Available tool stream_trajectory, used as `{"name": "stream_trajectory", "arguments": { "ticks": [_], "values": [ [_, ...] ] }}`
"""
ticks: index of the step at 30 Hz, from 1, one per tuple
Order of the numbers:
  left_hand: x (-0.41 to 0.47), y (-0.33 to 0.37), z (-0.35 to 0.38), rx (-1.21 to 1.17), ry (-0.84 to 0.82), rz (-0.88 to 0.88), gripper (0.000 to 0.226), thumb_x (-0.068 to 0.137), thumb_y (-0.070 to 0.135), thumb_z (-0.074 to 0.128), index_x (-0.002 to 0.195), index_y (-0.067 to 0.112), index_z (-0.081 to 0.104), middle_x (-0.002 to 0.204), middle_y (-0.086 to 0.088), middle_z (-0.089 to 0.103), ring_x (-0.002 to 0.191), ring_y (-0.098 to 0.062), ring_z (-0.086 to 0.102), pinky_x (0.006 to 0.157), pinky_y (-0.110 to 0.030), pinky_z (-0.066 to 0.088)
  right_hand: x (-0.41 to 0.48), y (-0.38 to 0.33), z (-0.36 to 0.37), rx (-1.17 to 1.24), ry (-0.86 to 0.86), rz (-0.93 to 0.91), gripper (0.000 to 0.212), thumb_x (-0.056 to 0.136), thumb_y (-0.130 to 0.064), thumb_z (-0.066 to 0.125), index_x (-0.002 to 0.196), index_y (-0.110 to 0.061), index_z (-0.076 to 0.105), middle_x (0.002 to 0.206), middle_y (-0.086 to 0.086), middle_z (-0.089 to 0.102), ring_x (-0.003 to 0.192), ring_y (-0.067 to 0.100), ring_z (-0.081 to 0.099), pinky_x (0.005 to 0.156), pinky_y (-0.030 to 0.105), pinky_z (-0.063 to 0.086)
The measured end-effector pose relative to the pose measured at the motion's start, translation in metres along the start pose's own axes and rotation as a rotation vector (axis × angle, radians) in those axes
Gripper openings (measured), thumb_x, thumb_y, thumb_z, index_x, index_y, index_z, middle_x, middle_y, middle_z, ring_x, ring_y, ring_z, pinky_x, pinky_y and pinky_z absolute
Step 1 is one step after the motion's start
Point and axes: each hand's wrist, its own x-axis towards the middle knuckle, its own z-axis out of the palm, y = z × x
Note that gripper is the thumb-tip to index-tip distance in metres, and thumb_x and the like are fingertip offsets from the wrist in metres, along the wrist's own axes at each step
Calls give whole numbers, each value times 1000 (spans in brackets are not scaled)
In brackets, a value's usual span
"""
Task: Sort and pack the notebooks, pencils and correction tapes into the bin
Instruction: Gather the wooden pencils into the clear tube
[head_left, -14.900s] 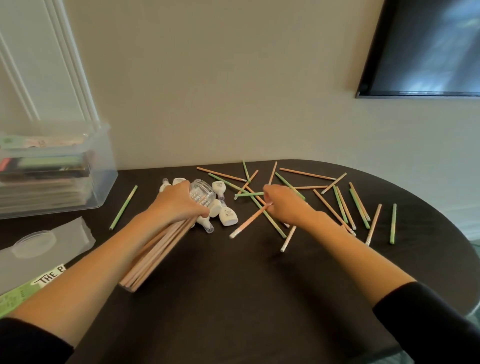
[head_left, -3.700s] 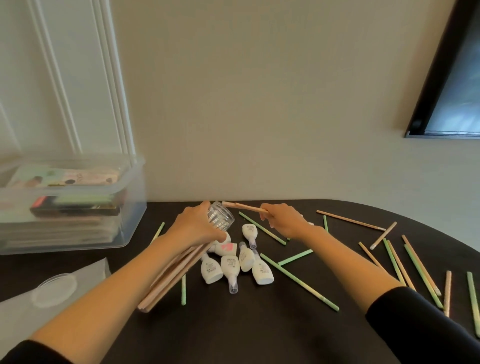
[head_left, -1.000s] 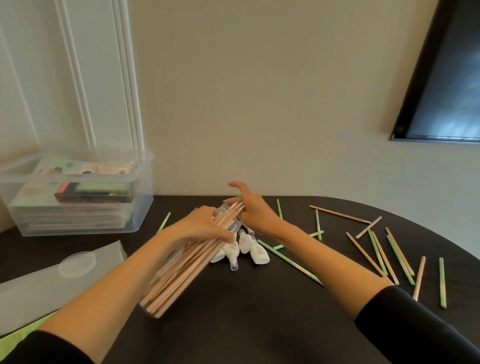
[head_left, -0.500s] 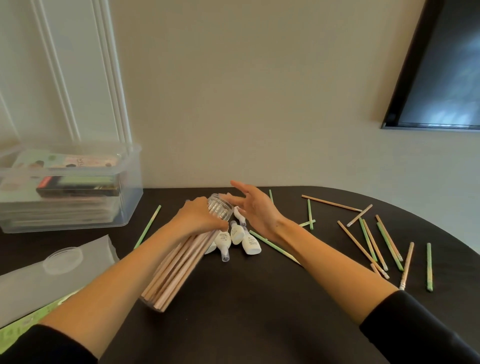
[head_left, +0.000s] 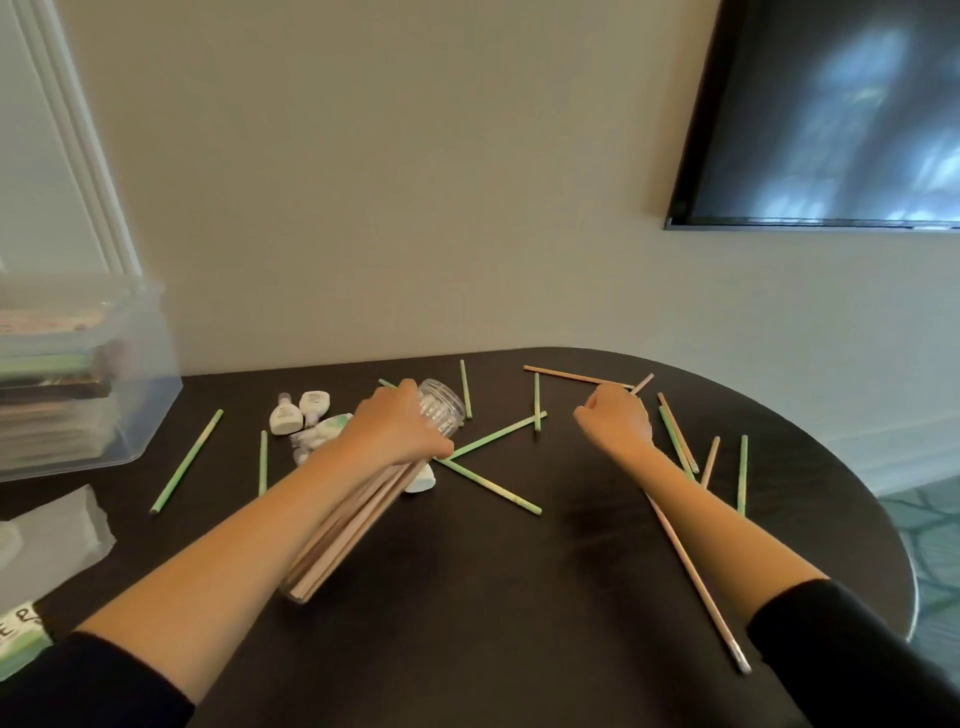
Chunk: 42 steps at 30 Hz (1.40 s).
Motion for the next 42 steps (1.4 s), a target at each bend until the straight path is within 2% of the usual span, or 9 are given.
{"name": "stream_trajectory", "arguments": {
  "ticks": [4, 9, 16, 21, 24, 28, 34, 38, 42],
  "values": [
    [1, 29, 14, 66, -4, 72, 66, 65, 41, 69, 117, 13, 40, 111, -8, 55, 103, -29, 54, 75, -30, 41, 2, 50, -10, -380, -55, 53, 35, 94, -30, 48, 115, -4, 58, 118, 15, 58, 115, 28, 50, 98, 36, 40],
    [0, 54, 26, 98, 5, 107, 71, 68, 43, 69, 124, 13, 37, 114, -7, 54, 103, -25, 53, 72, -28, 37, -1, 66, -1, -336, -112, 103, 31, 92, -26, 54, 114, -5, 57, 117, 14, 57, 116, 27, 49, 93, 38, 48],
    [-4, 62, 30, 103, 1, 89, 70, 69, 42, 69, 124, 13, 36, 109, -6, 54, 99, -22, 53, 68, -28, 38, 8, 58, -7, -44, -61, 25, 24, 90, -19, 56, 99, 2, 64, 90, 14, 64, 83, 23, 61, 71, 29, 48],
    [-10, 62, 30, 119, -23, 56, 69, 69, 41, 69, 123, 14, 36, 96, -1, 46, 86, -18, 44, 64, -30, 35, 3, 61, -26, 136, -233, 1, 14, 87, -10, 54, 81, 1, 60, 60, 1, 60, 58, 8, 57, 57, 18, 47],
    [-16, 65, 33, 133, -22, 63, 66, 69, 42, 69, 120, 15, 37, 94, -1, 44, 86, -19, 44, 64, -30, 33, -10, 70, -32, -69, -377, 53, 21, 91, -15, 51, 72, -8, 46, 59, 2, 58, 45, 9, 57, 47, 16, 45],
    [-26, 72, 36, 140, -5, 87, 65, 70, 43, 68, 121, 14, 39, 96, -2, 47, 85, -19, 44, 67, -30, 34, -32, 82, -33, -231, -511, 101, 20, 88, -24, 59, 81, -6, 52, 67, 3, 59, 43, 10, 57, 44, 17, 45],
    [-37, 79, 40, 138, -6, 100, 64, 70, 42, 69, 119, 14, 40, 93, -1, 45, 94, -22, 52, 68, -29, 39, -44, 83, -33, -34, -679, 210, 12, 91, -13, 54, 85, -3, 51, 66, 5, 54, 34, 7, 50, 35, 15, 36],
    [-35, 81, 40, 131, -17, 96, 65, 71, 41, 69, 121, 12, 39, 103, -5, 51, 99, -25, 54, 70, -30, 41, -36, 83, -31, 141, -575, 209, 19, 95, -18, 37, 102, -2, 43, 61, 4, 46, 41, 8, 37, 37, 16, 30],
    [-26, 87, 40, 101, -16, 98, 67, 70, 41, 69, 123, 11, 39, 112, -8, 53, 97, -23, 53, 69, -29, 41, -8, 98, -40, 252, -230, 262, 30, 98, -17, 34, 118, 3, 44, 65, 4, 55, 45, 9, 48, 41, 18, 38]
  ]
}}
